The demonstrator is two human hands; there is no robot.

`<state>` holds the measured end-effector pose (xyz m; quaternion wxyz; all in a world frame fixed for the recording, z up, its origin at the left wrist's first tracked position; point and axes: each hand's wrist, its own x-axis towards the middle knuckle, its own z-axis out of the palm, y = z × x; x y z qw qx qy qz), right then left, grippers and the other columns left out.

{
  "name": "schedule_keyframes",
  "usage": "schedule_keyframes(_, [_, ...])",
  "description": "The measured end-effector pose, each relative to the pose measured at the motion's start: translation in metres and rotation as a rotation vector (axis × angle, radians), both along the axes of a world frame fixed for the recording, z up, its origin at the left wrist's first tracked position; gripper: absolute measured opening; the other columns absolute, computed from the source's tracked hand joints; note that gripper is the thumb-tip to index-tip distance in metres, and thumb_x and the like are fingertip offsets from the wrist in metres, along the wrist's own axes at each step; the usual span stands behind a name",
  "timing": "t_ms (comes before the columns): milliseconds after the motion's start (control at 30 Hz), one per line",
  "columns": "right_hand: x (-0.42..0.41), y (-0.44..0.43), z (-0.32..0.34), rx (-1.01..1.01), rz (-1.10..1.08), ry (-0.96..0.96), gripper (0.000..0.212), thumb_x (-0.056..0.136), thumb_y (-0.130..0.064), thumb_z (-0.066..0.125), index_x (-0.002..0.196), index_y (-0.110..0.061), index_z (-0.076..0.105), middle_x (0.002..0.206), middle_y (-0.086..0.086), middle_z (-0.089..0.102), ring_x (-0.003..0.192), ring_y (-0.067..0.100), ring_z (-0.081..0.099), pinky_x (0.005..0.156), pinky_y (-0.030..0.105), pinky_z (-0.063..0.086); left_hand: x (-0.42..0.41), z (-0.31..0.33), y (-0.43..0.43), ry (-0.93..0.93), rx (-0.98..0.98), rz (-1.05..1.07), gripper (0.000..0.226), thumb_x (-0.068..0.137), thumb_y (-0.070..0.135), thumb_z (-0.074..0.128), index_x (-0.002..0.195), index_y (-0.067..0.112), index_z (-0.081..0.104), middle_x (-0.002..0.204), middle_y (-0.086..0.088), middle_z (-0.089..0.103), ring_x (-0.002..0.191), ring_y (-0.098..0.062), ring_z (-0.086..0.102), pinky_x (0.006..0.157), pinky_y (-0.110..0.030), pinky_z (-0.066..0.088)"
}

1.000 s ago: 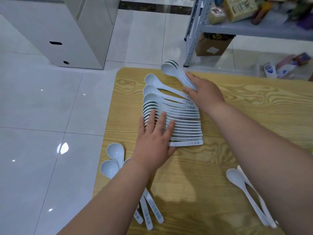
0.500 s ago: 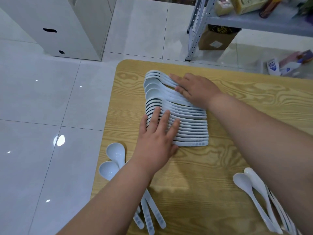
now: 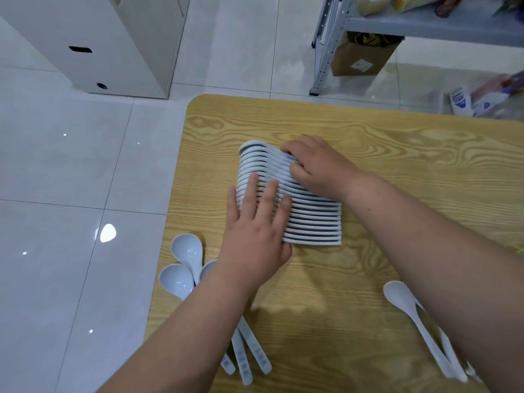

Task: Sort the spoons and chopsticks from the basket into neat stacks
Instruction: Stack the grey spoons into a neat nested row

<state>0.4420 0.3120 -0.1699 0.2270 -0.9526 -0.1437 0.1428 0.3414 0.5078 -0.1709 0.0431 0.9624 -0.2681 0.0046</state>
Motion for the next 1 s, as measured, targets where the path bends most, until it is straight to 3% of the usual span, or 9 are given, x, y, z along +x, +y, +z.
schedule_keyframes(67, [-0.008,-0.001,-0.004,-0.007,-0.012,-0.02,0.046,0.098,-0.022,0.047,0.142,-0.012,0.049,0.132,0.006,0.052,0.125,0.026,0.039,0.107,0.033,0.029,0.002,0.002,-0.001,0.047,0.014,0.016,0.081,0.077,0.049,0.064,0.148,0.015,0.046,0.159,-0.017,0.034,0.15,-0.045,0.018,0.114,-0.068,0.022])
schedule_keyframes(200, [-0.022,-0.011,-0.01,-0.067,-0.08,-0.079,0.06,0.093,-0.048,0.031,0.138,-0.015,0.053,0.135,0.003,0.053,0.13,0.026,0.041,0.111,0.045,0.034,0.002,0.001,-0.002,0.076,0.054,0.01,0.089,0.079,0.065,0.057,0.152,0.018,0.04,0.161,-0.017,0.029,0.151,-0.045,0.01,0.116,-0.067,0.02])
schedule_keyframes(300, [-0.029,-0.018,-0.013,-0.099,-0.091,-0.099,0.062,0.095,-0.053,0.028,0.139,-0.017,0.051,0.14,0.003,0.05,0.136,0.026,0.038,0.114,0.046,0.031,0.002,0.002,-0.002,0.077,0.077,0.011,0.092,0.08,0.073,0.052,0.153,0.019,0.039,0.162,-0.016,0.029,0.152,-0.044,0.008,0.117,-0.066,0.019])
schedule_keyframes(567, [-0.029,-0.025,-0.016,-0.058,-0.097,-0.049,0.064,0.096,-0.057,0.023,0.15,-0.03,0.044,0.151,0.008,0.041,0.146,0.03,0.026,0.121,0.048,0.021,-0.001,0.0,-0.006,0.075,0.085,0.041,0.093,0.079,0.075,0.054,0.153,0.02,0.039,0.161,-0.015,0.03,0.151,-0.044,0.01,0.116,-0.066,0.02])
schedule_keyframes(733, [-0.03,-0.026,-0.013,-0.038,-0.117,-0.034,0.067,0.095,-0.056,0.024,0.15,-0.023,0.044,0.152,0.007,0.041,0.147,0.028,0.025,0.122,0.046,0.021,-0.001,0.0,-0.009,0.078,0.08,0.069,0.094,0.079,0.075,0.053,0.154,0.021,0.037,0.162,-0.013,0.029,0.152,-0.043,0.01,0.117,-0.065,0.02])
schedule_keyframes(1000, [-0.029,-0.033,-0.017,-0.022,-0.108,-0.063,0.049,0.103,-0.039,0.035,0.147,-0.021,0.048,0.151,0.005,0.043,0.146,0.027,0.029,0.12,0.047,0.024,0.0,0.0,-0.009,0.078,0.067,0.071,0.093,0.079,0.075,0.051,0.154,0.022,0.037,0.162,-0.013,0.029,0.152,-0.043,0.009,0.117,-0.064,0.02])
